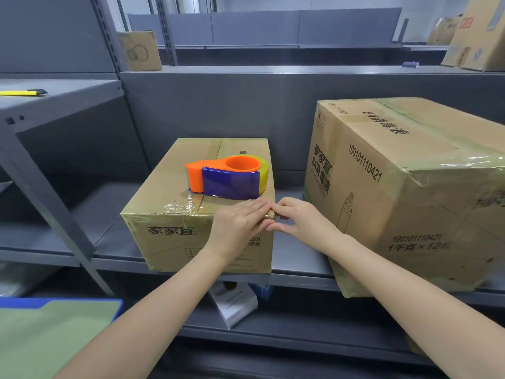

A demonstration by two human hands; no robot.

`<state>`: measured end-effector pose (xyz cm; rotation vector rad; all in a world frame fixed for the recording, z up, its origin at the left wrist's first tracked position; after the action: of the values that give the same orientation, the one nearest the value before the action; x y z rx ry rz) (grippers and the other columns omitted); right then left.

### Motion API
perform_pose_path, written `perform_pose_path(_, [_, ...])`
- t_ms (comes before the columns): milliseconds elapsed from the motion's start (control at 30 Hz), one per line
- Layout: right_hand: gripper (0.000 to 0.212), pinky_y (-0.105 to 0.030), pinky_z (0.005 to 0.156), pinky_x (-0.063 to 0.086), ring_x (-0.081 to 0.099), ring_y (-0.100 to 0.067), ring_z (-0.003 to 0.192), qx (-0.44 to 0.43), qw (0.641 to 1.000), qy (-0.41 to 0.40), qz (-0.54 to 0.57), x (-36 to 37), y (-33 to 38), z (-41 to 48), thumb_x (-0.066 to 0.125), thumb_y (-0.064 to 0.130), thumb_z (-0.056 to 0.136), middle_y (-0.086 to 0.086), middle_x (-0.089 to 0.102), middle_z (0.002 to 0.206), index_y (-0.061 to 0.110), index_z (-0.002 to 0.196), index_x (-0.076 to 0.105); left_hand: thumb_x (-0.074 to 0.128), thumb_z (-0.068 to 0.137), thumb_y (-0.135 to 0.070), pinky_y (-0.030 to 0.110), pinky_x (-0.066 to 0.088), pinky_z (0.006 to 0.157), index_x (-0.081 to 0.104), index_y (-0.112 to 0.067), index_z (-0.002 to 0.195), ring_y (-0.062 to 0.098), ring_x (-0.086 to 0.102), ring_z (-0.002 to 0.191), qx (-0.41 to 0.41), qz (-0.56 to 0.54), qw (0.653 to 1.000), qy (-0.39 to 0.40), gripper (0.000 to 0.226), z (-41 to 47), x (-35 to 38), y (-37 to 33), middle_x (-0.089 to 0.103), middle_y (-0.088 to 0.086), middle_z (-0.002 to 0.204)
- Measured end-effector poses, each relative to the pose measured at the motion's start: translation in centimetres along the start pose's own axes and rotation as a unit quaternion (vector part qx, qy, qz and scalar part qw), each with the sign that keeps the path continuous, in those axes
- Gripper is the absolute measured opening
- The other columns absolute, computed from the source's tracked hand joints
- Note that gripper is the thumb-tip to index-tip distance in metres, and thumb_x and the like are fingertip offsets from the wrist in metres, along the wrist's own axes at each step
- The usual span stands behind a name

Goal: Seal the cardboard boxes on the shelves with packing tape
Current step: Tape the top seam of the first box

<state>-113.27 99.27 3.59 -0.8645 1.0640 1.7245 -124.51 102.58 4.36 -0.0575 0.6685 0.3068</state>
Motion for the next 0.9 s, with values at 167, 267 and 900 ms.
perform_pose_path(167, [0.046, -0.023, 0.073, 0.043, 0.048, -0.011, 0.079, -0.001, 1.0, 0.015, 0.02, -0.4, -0.1, 0.6, 0.065, 0.034, 0.083, -0.007, 0.062, 0.094, 0.01, 0.122, 0.061, 0.077, 0.074, -0.018, 0.038, 0.058, 0.075, 0.072, -0.005, 0.102, 0.021, 0.069, 0.093, -0.015, -0.026, 0.999, 0.015, 0.031, 0.0, -0.2, 0.0, 0.071, 0.009, 0.103])
perform_pose_path(267, [0.038, -0.024, 0.074, 0.043, 0.049, -0.011, 0.079, 0.001, 1.0, 0.012, 0.029, -0.7, -0.3, 0.9, 0.065, 0.028, 0.085, -0.006, 0.064, 0.094, 0.012, 0.12, 0.064, 0.075, 0.074, -0.004, 0.042, 0.057, 0.08, 0.069, -0.001, 0.107, 0.026, 0.067, 0.098, 0.004, -0.042, 0.998, 0.04, 0.033, -0.1, -0.4, -0.2, 0.069, 0.013, 0.108])
perform_pose_path(900, [0.039, -0.027, 0.075, 0.041, 0.049, -0.017, 0.089, 0.031, 0.994, 0.076, -0.068, -0.8, 1.1, 0.3, 0.04, 0.034, 0.099, -0.005, 0.055, 0.1, 0.017, 0.131, 0.053, 0.055, 0.091, -0.013, 0.03, 0.037, 0.105, 0.054, -0.01, 0.13, 0.018, 0.049, 0.126, -0.043, -0.063, 0.986, 0.15, 0.039, -0.2, -0.5, 0.3, 0.053, 0.005, 0.134])
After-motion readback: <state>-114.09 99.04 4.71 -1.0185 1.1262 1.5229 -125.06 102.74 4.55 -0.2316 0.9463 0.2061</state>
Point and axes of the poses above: each hand's wrist, its own z-axis towards the middle knuckle, its own x-axis out of the palm, y = z × x, the point moved 7 cm from there along z, towards the middle knuckle
